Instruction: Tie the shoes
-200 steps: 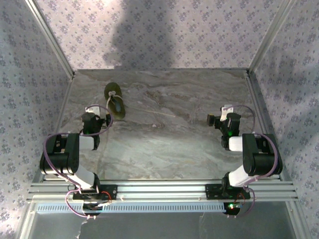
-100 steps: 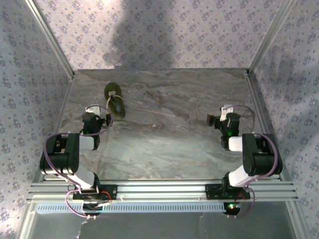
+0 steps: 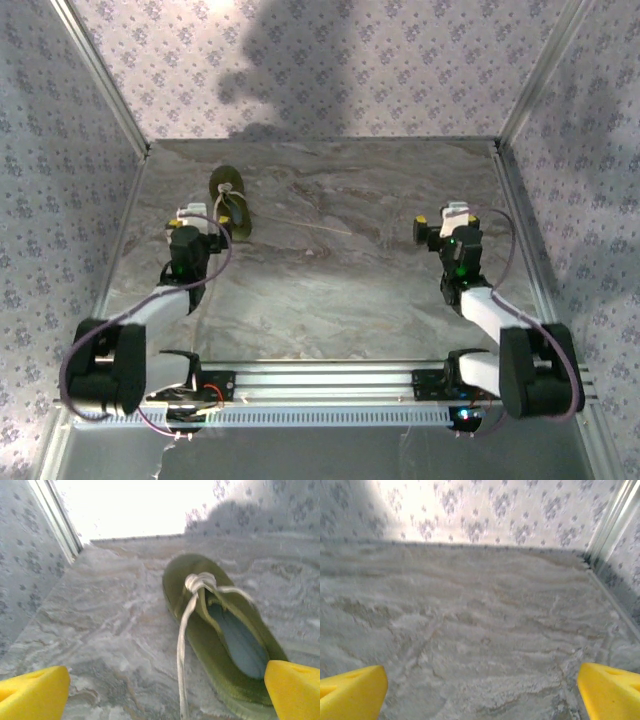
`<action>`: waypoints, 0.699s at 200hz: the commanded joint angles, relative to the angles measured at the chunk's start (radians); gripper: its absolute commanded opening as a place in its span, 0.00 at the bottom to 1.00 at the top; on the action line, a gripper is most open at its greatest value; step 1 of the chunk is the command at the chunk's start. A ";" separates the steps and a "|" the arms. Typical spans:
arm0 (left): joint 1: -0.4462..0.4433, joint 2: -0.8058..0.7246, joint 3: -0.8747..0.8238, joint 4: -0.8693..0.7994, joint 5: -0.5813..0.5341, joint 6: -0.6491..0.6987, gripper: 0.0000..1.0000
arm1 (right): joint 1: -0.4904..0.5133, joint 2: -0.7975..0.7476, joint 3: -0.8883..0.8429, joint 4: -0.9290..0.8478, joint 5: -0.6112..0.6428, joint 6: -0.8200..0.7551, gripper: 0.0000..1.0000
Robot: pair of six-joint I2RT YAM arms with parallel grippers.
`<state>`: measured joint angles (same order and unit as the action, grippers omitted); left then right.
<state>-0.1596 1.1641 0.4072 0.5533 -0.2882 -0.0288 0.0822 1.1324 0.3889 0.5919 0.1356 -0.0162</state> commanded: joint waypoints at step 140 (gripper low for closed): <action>-0.049 0.085 0.440 -0.917 0.048 -0.567 0.99 | 0.029 -0.212 0.277 -0.722 0.030 0.455 0.99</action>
<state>-0.1997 1.2148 0.7788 -0.2619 -0.3008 -0.5491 0.0177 0.9203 0.5968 -0.0891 0.2119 0.5217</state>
